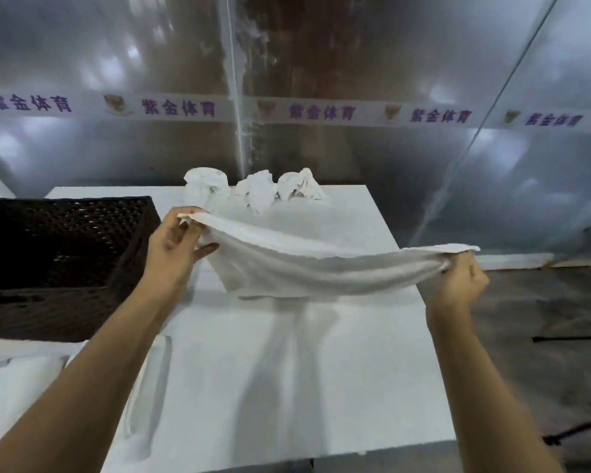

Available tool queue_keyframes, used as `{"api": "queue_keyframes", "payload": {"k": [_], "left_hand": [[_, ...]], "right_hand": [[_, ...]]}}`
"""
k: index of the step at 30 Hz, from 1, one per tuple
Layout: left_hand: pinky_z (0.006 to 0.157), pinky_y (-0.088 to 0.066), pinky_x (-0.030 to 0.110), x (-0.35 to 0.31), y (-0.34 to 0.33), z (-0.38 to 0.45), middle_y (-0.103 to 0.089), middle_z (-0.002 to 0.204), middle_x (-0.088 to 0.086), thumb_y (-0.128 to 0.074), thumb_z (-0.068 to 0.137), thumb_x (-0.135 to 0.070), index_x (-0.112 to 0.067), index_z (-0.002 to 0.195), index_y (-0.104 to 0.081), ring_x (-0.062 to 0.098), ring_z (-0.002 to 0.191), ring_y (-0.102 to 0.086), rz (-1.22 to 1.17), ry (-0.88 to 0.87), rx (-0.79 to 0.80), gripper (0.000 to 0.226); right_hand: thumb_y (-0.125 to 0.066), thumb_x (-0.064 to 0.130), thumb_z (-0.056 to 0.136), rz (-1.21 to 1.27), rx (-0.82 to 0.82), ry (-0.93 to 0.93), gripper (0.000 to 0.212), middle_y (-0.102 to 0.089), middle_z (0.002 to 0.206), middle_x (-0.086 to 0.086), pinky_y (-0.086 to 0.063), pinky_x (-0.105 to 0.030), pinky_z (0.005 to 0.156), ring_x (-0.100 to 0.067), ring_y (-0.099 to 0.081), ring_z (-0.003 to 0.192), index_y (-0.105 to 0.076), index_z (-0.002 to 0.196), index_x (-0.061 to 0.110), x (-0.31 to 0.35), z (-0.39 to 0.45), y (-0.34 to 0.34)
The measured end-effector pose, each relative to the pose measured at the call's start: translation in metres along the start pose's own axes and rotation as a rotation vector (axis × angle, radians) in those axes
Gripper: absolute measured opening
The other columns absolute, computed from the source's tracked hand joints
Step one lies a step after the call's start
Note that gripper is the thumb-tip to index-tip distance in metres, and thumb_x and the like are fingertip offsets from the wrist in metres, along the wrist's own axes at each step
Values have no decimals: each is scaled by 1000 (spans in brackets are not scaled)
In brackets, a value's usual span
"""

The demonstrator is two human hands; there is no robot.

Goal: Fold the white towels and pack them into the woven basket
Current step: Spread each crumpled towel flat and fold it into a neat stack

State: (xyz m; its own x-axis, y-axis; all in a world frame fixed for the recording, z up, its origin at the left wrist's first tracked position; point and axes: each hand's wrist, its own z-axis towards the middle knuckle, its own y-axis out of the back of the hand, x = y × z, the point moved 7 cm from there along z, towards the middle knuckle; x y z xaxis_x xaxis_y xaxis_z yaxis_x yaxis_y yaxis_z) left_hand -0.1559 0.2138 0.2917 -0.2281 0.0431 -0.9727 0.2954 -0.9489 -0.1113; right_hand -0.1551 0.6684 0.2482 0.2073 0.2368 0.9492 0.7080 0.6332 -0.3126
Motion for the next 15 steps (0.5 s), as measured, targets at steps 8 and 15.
{"api": "queue_keyframes", "payload": {"k": [8, 15], "left_hand": [[70, -48, 14, 64, 64, -163, -71, 81, -17, -59, 100, -8, -16, 99, -69, -5, 78, -62, 253, 199, 121, 13], [79, -55, 52, 110, 101, -209, -70, 80, 8, -70, 94, -29, -9, 91, -67, 19, 77, -61, 349, 405, 21, 21]], "right_hand": [[-52, 18, 97, -231, -18, -102, 55, -23, 51, 16, -19, -26, 52, -7, -20, 54, -34, 46, 26, -56, -106, 139], [-62, 30, 92, -407, -27, -167, 36, -39, 75, -7, -30, -32, 70, -18, -35, 71, -52, 76, -2, -86, -140, 187]]}}
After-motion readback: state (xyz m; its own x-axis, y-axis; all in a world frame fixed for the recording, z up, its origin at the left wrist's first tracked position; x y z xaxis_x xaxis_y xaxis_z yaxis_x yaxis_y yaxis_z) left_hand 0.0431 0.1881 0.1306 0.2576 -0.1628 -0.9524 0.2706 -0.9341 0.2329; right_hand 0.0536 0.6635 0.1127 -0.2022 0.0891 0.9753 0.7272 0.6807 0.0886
